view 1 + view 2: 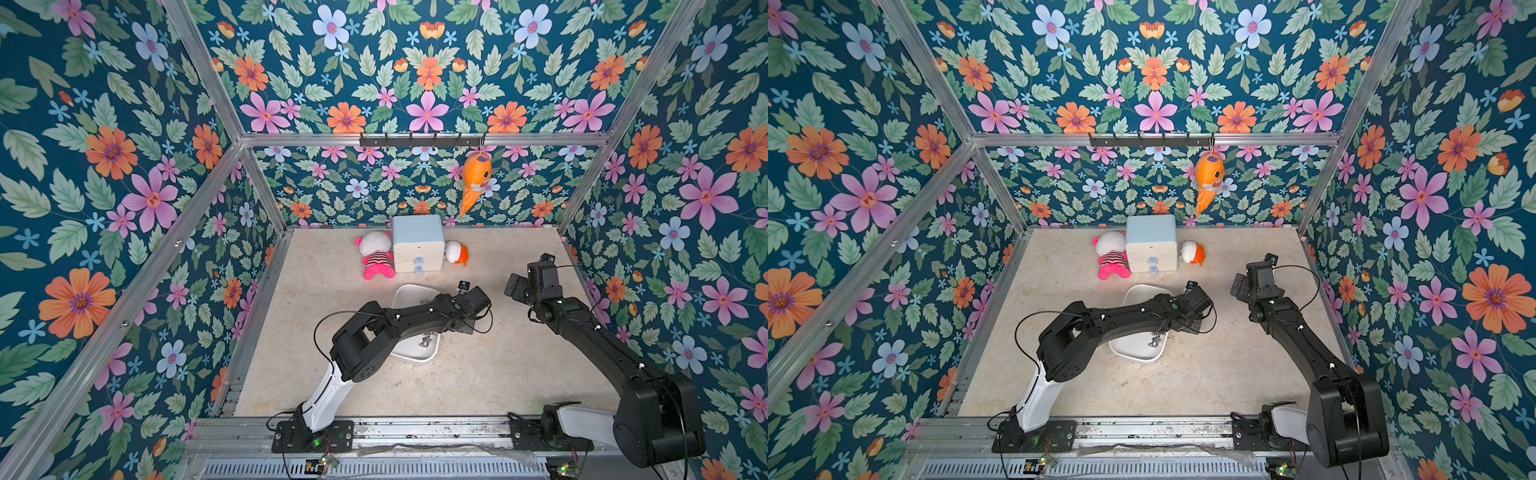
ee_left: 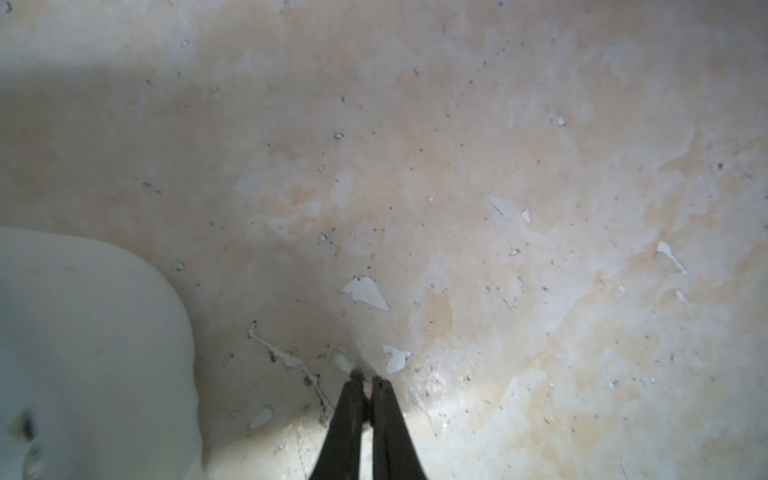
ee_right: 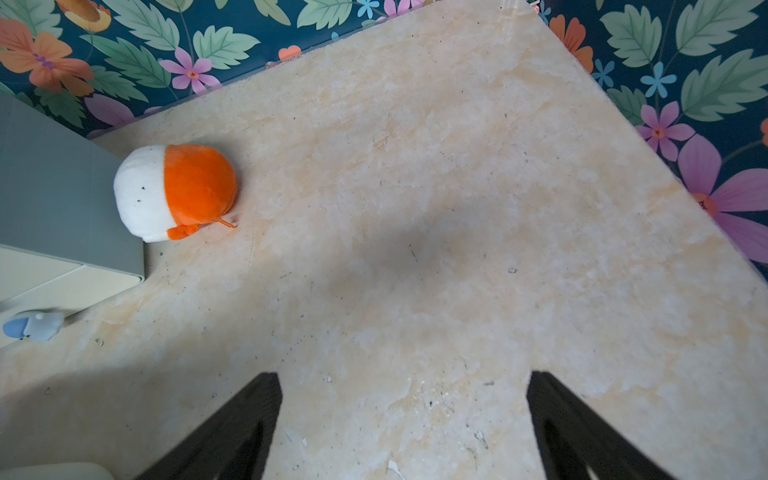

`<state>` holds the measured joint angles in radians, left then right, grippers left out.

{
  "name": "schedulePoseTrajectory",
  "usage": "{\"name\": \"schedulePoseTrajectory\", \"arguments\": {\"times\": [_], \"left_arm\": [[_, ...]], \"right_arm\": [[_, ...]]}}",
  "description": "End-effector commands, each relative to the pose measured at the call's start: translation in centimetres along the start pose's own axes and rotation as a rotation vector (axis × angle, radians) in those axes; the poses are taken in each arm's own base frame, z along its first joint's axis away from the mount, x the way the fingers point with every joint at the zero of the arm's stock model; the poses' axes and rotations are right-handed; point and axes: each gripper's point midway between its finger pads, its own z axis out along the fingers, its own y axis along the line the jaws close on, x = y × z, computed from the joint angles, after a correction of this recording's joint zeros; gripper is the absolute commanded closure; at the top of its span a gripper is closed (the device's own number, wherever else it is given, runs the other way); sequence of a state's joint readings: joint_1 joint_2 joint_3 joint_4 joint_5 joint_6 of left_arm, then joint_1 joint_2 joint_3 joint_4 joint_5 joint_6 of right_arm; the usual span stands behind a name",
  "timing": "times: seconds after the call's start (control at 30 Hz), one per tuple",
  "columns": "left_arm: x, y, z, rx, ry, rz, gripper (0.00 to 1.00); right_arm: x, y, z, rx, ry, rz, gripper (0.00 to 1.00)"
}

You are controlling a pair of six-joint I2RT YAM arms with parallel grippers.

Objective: Take out the wing nut from the storage box
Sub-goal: Place the wing nut at the center of the board.

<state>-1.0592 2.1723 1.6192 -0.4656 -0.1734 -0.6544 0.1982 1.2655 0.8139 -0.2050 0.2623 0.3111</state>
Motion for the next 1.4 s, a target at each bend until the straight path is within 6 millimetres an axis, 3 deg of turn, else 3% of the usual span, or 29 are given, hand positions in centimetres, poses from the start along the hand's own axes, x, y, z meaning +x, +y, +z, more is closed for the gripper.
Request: {"name": "schedulePoseTrajectory", "arguments": {"times": [0.0, 0.3, 0.43, 0.6, 1.2, 1.37], "left_arm": [[0.8, 0.7, 0.4, -0.030, 0.028, -0.005, 1.00], [0.8, 0.9, 0.4, -0.043, 0.034, -0.010, 0.89], [-0.6, 1.2, -1.1, -0.080, -0.009, 0.003, 0.90], [-1.7, 0.1, -2.2, -0.071, -0.028, 0.017, 0.91], [0.2, -0.5, 0.6, -0.068, 0.037, 0.021, 0.89], [0.5, -0.3, 0.8, -0.078, 0.043, 0.015, 0.77]], "right_arm": [[-0.2, 0.1, 0.0, -0.001, -0.005, -0.011, 0.02], [-0.5, 0.2, -0.1, -0.006, -0.012, -0.011, 0.02], [-0.6, 0.2, -0.2, -0.006, -0.013, -0.011, 0.02], [-0.7, 0.3, -0.2, -0.011, -0.016, -0.011, 0.02], [-0.3, 0.4, 0.0, -0.020, -0.013, -0.015, 0.02], [-0.3, 0.4, 0.0, -0.021, -0.015, -0.017, 0.02]]}}
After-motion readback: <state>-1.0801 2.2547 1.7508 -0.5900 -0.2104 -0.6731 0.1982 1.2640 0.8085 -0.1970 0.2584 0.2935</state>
